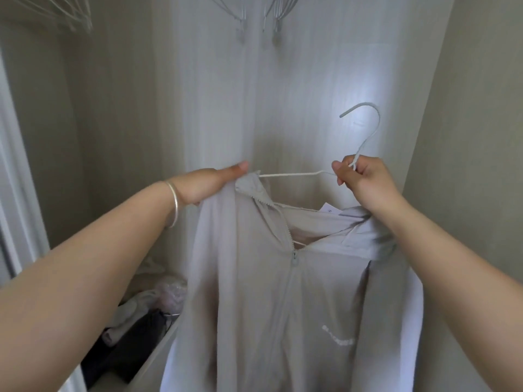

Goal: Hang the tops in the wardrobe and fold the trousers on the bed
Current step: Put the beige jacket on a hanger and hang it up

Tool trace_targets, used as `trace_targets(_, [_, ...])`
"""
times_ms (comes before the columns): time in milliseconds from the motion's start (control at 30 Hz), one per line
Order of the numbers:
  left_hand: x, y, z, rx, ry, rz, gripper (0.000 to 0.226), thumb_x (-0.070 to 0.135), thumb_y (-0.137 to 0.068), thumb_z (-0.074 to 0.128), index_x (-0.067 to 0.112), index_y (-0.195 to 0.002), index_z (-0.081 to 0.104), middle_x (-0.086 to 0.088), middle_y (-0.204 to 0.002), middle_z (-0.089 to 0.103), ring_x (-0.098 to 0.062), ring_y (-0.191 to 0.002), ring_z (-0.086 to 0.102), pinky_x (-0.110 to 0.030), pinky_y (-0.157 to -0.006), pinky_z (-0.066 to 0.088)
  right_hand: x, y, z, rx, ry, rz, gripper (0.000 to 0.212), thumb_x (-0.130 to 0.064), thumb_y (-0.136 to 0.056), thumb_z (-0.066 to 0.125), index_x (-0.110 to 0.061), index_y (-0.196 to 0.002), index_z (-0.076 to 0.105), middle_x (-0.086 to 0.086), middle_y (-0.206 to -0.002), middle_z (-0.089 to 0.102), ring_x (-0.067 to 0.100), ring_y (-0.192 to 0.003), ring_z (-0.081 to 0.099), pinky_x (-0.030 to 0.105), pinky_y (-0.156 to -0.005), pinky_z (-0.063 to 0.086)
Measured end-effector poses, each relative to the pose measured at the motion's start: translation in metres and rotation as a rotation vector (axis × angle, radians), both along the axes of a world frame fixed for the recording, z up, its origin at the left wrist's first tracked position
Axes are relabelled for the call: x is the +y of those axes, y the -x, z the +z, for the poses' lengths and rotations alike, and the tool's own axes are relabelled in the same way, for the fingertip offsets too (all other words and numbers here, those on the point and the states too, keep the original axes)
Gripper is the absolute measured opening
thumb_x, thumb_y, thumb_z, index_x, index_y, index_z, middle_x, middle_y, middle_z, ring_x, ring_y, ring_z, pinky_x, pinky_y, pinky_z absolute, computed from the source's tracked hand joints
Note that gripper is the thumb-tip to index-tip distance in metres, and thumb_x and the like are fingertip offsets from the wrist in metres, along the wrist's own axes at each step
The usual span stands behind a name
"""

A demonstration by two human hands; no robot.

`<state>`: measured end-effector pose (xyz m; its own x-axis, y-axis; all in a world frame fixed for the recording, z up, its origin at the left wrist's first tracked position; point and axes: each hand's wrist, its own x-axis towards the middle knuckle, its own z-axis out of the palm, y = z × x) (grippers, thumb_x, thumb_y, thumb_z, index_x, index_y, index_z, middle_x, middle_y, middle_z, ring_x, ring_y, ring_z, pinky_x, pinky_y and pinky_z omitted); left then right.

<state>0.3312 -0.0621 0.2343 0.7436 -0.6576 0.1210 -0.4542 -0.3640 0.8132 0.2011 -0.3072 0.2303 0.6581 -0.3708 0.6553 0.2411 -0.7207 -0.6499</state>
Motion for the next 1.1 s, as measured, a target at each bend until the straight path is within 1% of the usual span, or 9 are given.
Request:
trace_targets(200, [-0.015, 0.002, -0.009, 0.066, 0.043, -0.131, 0.022, 0.028, -0.091, 0.056, 0.010, -0.091, 0.069, -0.005, -0.092, 0.070, -0.018, -0.086, 0.064, -0.032, -0.096, 0.045, 0.004, -0.002, -0.006, 0.073, 0.138, -0.019, 0.040, -0.021, -0.091, 0.057, -0.015, -0.052, 0.051, -0.005, -0.045, 0.038, 0.005, -0.041, 0.033, 0.014, -0.044, 0.024])
trace_targets(367, [-0.033, 0.020, -0.009, 0.097, 0.636, -0.040, 0.025, 0.016, -0.096, 0.049, 0.010, -0.078, 0.065, 0.009, -0.065, 0.070, -0.001, -0.063, 0.064, -0.020, -0.072, 0.052, 0.007, -0.010, -0.015, 0.218, 0.311, -0.088, 0.039, -0.025, -0.091, 0.057, -0.019, -0.054, 0.047, -0.008, -0.044, 0.046, 0.006, -0.047, 0.042, 0.026, -0.054, 0.033])
trace_targets(467, [-0.037, 0.034, -0.008, 0.441, 0.993, -0.101, 0.026, 0.019, -0.099, 0.044, 0.002, -0.097, 0.063, -0.010, -0.097, 0.070, -0.020, -0.093, 0.066, -0.033, -0.093, 0.051, 0.009, -0.015, -0.015, 0.225, 0.380, -0.254, 0.032, -0.036, -0.090, 0.053, -0.021, -0.063, 0.057, -0.003, -0.064, 0.060, 0.021, -0.072, 0.058, 0.032, -0.068, 0.042])
trace_targets(533, [-0.033, 0.033, -0.023, 0.384, 0.898, -0.128, 0.036, 0.030, -0.097, 0.046, 0.000, -0.107, 0.063, -0.016, -0.110, 0.066, -0.026, -0.105, 0.062, -0.039, -0.101, 0.045, 0.003, -0.015, -0.010, 0.152, 0.352, -0.344, 0.031, -0.038, -0.091, 0.052, -0.020, -0.066, 0.058, 0.002, -0.069, 0.061, 0.026, -0.078, 0.058, 0.033, -0.071, 0.042])
trace_targets(700, [-0.026, 0.014, -0.036, -0.906, 0.159, -0.043, 0.064, 0.062, -0.081, 0.035, 0.028, -0.132, 0.052, 0.014, -0.132, 0.049, -0.006, -0.123, 0.041, -0.012, -0.108, 0.020, 0.000, -0.011, 0.004, 0.009, 0.121, -0.167, 0.033, -0.027, -0.090, 0.058, -0.017, -0.059, 0.054, -0.006, -0.049, 0.051, 0.004, -0.045, 0.044, 0.022, -0.052, 0.032])
trace_targets(833, [-0.042, 0.009, -0.020, -0.963, -0.258, 0.150, 0.039, 0.049, -0.095, 0.036, 0.025, -0.119, 0.054, -0.005, -0.109, 0.065, -0.031, -0.103, 0.057, -0.034, -0.075, 0.041, 0.009, -0.012, 0.006, 0.028, 0.163, -0.060, 0.031, -0.023, -0.091, 0.058, -0.011, -0.062, 0.056, -0.015, -0.038, 0.045, 0.001, -0.038, 0.040, 0.013, -0.044, 0.026])
trace_targets(967, [-0.049, -0.007, -0.027, -0.750, 0.029, 0.078, 0.033, 0.044, -0.094, 0.042, 0.021, -0.077, 0.057, 0.008, -0.063, 0.053, -0.028, -0.081, 0.056, -0.035, -0.069, 0.042, 0.005, -0.007, 0.005, 0.140, 0.219, -0.026, 0.030, -0.028, -0.089, 0.060, -0.023, -0.061, 0.053, -0.013, -0.045, 0.044, 0.002, -0.044, 0.038, 0.013, -0.047, 0.028])
trace_targets(1033, [-0.046, -0.025, -0.032, -0.734, 0.117, 0.126, 0.033, 0.051, -0.085, 0.037, 0.025, -0.075, 0.055, 0.011, -0.061, 0.052, -0.029, -0.080, 0.058, -0.037, -0.073, 0.047, -0.007, 0.001, 0.009, 0.233, 0.244, -0.048, 0.015, -0.034, -0.085, 0.065, -0.025, -0.075, 0.059, -0.010, -0.064, 0.052, 0.000, -0.056, 0.044, 0.013, -0.058, 0.034])
trace_targets(1100, [-0.042, -0.041, -0.034, -0.710, 0.194, 0.170, 0.033, 0.053, -0.081, 0.037, 0.029, -0.081, 0.059, 0.004, -0.070, 0.060, -0.030, -0.084, 0.061, -0.040, -0.077, 0.050, -0.025, 0.017, 0.013, 0.410, 0.263, -0.151, 0.032, -0.046, -0.081, 0.065, -0.024, -0.105, 0.063, -0.007, -0.091, 0.059, 0.007, -0.085, 0.058, 0.019, -0.078, 0.041])
